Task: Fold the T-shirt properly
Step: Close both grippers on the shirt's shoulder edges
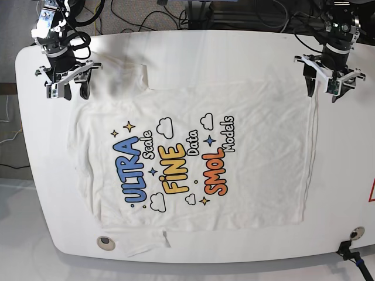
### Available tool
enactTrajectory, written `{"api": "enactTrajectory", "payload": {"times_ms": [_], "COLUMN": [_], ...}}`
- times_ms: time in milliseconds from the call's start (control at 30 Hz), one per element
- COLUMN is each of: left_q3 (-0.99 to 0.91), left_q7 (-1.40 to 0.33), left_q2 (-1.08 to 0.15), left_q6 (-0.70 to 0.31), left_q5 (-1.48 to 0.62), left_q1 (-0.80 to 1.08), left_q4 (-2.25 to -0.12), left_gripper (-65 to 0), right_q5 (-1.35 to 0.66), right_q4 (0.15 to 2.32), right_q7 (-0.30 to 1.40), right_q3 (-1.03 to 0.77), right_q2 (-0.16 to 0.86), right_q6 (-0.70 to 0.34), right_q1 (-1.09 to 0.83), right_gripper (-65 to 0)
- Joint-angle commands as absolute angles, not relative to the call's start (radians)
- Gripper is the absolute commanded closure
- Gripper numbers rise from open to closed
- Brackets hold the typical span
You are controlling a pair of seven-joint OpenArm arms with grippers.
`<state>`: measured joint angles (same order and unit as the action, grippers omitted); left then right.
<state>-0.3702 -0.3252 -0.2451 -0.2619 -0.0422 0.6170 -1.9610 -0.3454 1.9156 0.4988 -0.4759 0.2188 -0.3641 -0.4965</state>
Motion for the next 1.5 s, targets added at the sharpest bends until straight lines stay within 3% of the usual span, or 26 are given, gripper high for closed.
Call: {"api": "enactTrajectory", "payload": {"times_ms": [0,633,967,1200,1467], "left_q3": [-0.359,-0.244,-0.242,-0.24,-0.35], "left_q7": [-0.301,-0.29,-0.301,-0.316,-0.404], "left_q2": [-0.259,-0.29,-0.31,-0.309,-0.297], "left_q6": [-0.251,-0.268,-0.269,-0.258,-0.242], "left_q5": [-0.048,-0.066,-0.08,-0.096,-0.342], "left_q1": [0.609,0.59,0.589,0.584,0.501], "left_q4": [-1.948,-1.894,-1.889,-1.881,-1.803], "left_gripper": [-41.7,-44.6,-44.1,-43.9,-43.4], "right_q5": [-0.363,-0.353,-0.363,-0.35,-0.36], "right_q4": [1.928,1.729,1.611,1.591,1.59], "right_q7": [0.472,0.49,0.512,0.554,0.538], "right_q3": [-0.477,-0.477,-0.482,-0.486,-0.482], "right_q2": [0.229,0.23,0.231,0.223,0.212], "right_q6": [-0.364,-0.355,-0.444,-0.449,-0.456], "right_q1": [-0.497,-0.395,-0.387,-0.388,-0.392], "right_gripper": [-29.5,-30.2,-30.1,-30.0,-29.5]}}
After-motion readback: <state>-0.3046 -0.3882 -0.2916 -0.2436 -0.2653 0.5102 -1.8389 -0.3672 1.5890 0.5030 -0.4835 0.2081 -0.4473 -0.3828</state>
